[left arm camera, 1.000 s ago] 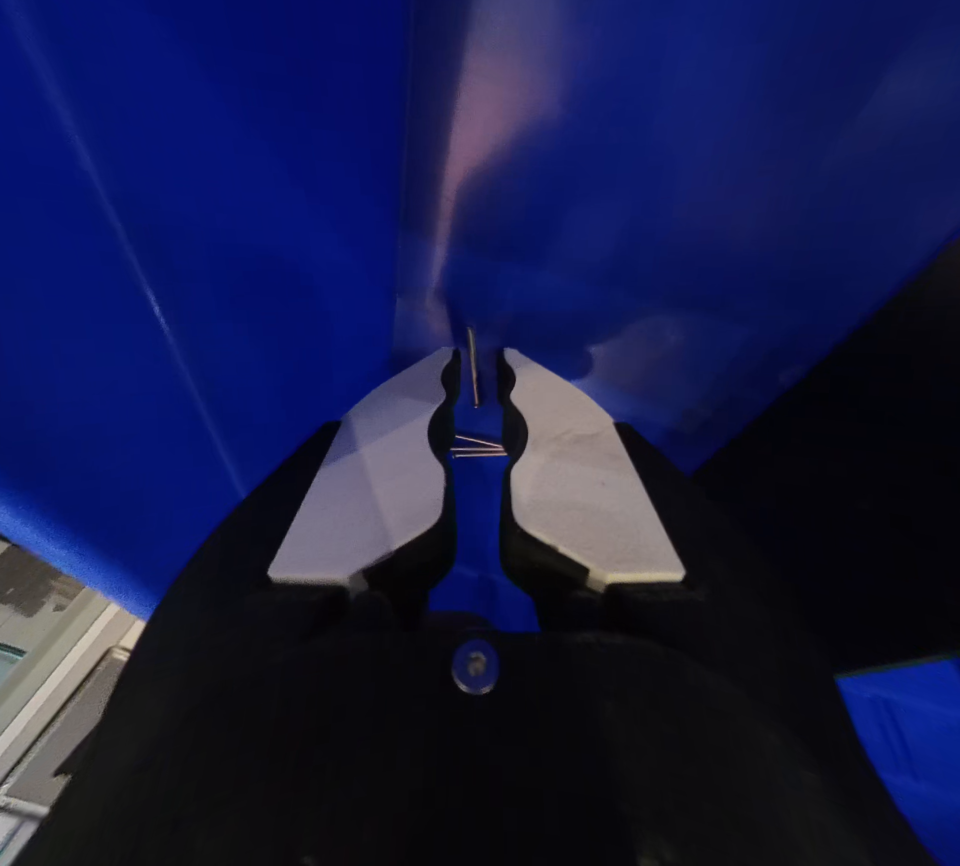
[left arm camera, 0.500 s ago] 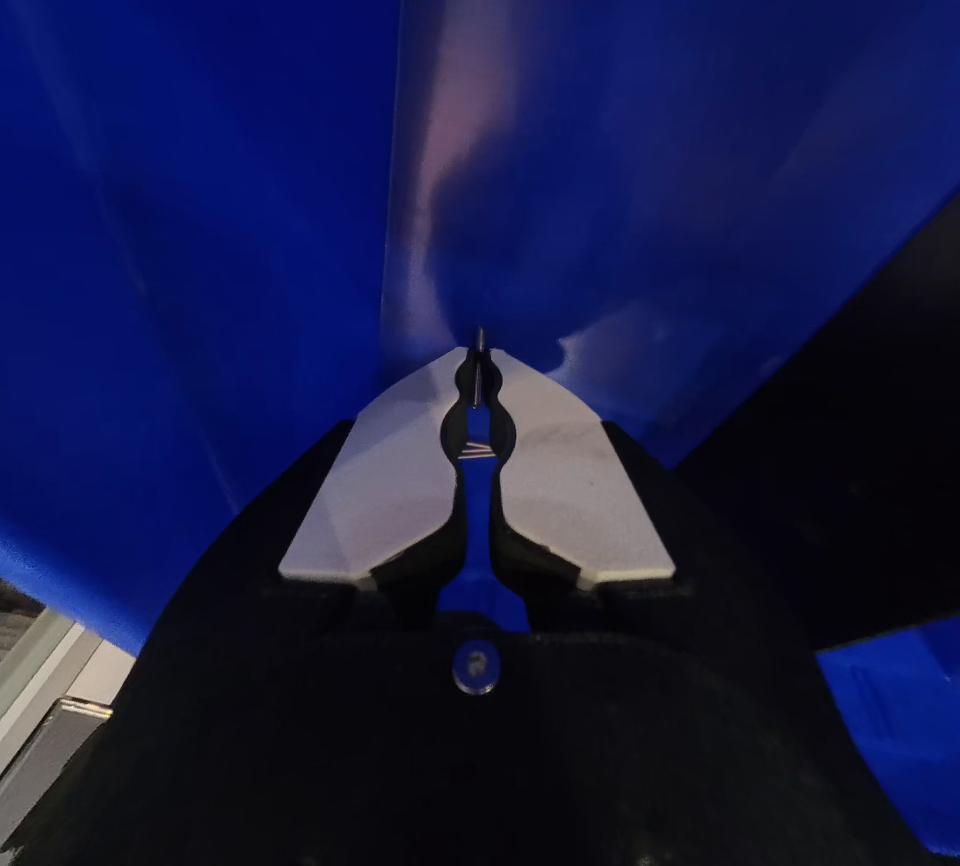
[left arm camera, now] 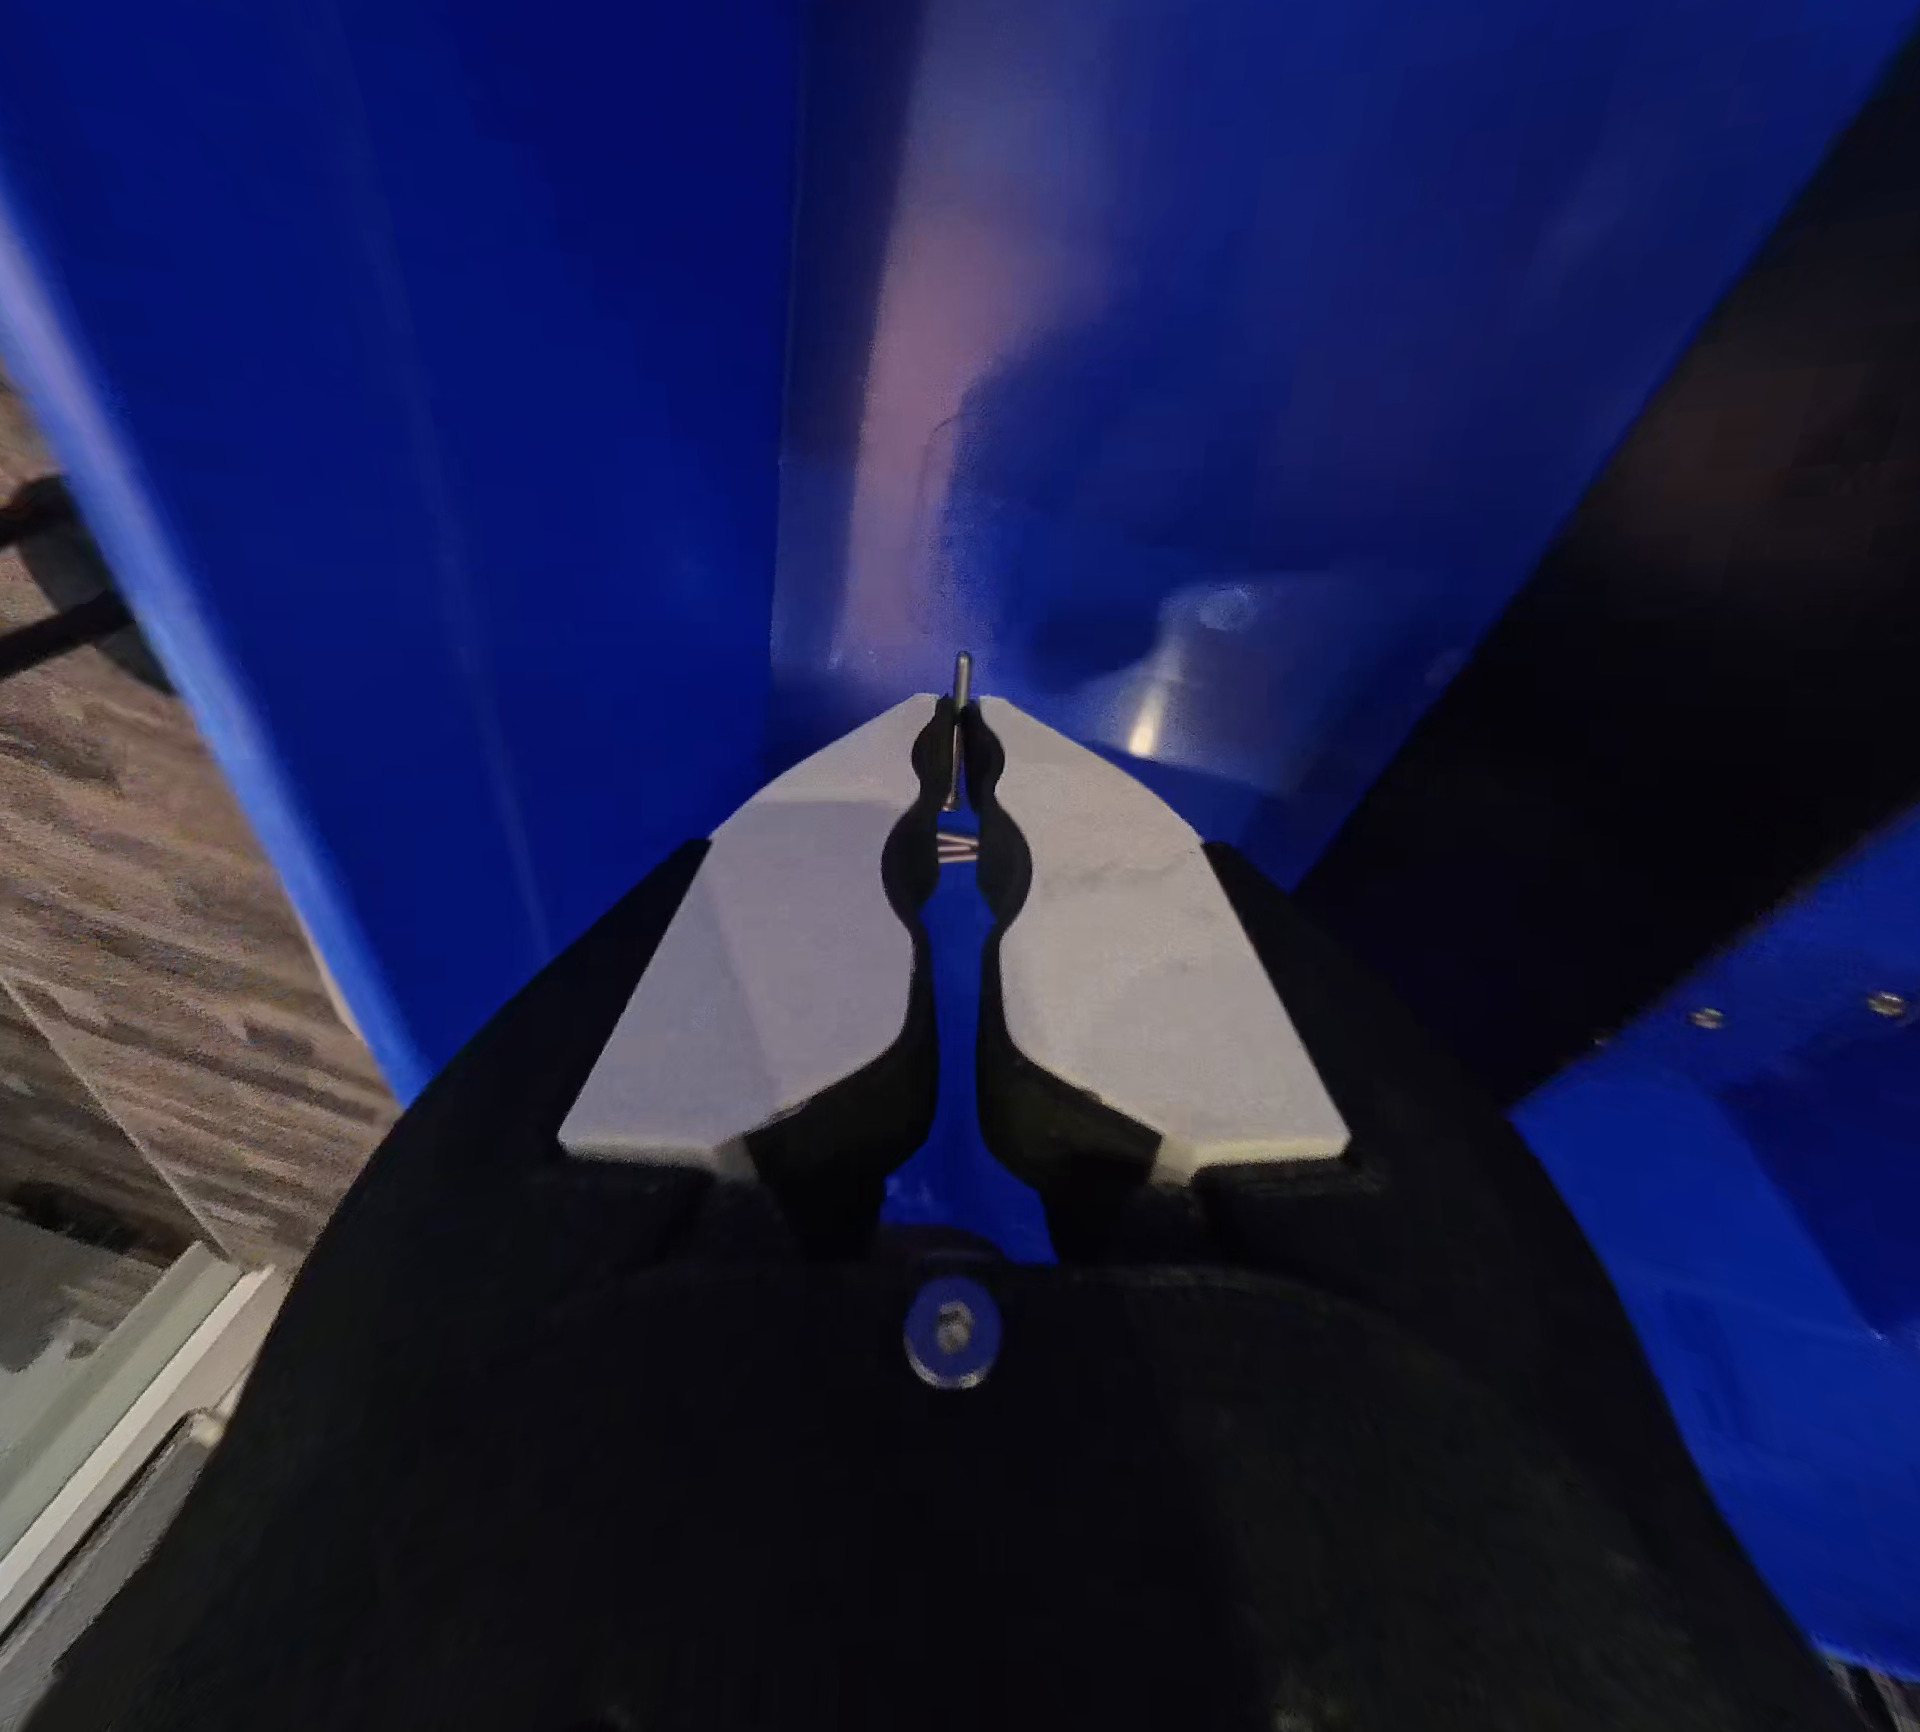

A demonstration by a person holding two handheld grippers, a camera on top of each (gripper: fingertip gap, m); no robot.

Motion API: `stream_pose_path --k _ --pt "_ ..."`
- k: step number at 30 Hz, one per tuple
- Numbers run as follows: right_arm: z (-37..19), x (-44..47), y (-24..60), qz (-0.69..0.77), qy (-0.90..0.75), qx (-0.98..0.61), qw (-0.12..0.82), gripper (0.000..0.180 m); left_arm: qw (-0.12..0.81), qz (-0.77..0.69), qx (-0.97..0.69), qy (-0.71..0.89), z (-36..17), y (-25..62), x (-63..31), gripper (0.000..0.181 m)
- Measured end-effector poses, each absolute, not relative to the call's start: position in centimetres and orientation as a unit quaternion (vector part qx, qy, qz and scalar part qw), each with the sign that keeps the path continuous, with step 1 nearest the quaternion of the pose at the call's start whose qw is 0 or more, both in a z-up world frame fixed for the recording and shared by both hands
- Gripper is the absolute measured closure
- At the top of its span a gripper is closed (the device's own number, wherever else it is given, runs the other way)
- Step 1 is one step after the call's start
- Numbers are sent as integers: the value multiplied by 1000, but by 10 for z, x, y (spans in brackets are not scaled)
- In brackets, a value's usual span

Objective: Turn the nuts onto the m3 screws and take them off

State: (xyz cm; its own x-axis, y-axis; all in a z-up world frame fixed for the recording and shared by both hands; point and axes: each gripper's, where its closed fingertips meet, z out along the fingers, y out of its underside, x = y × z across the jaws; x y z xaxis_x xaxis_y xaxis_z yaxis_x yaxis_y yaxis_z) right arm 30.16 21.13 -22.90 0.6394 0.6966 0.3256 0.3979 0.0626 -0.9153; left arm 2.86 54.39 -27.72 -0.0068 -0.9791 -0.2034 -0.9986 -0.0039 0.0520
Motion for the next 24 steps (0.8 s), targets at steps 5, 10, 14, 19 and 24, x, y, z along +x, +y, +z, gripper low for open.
stream_pose_path --k 5,10,14,19,24 --pt "-229 305 210 124 -408 -673 604 167 143 58 -688 710 -210 514 47 179" --pt "-230 309 208 124 -413 -672 603 167 221 64 -633 739 -145 446 65 179" --pt "-231 315 207 118 -416 -672 601 167 251 62 -577 775 -130 375 90 179" --pt "-233 323 206 111 -417 -675 598 167 278 15 -524 805 -147 295 139 179" --pt "-226 331 210 141 -381 -686 603 168 264 -21 -478 838 -197 222 198 179"
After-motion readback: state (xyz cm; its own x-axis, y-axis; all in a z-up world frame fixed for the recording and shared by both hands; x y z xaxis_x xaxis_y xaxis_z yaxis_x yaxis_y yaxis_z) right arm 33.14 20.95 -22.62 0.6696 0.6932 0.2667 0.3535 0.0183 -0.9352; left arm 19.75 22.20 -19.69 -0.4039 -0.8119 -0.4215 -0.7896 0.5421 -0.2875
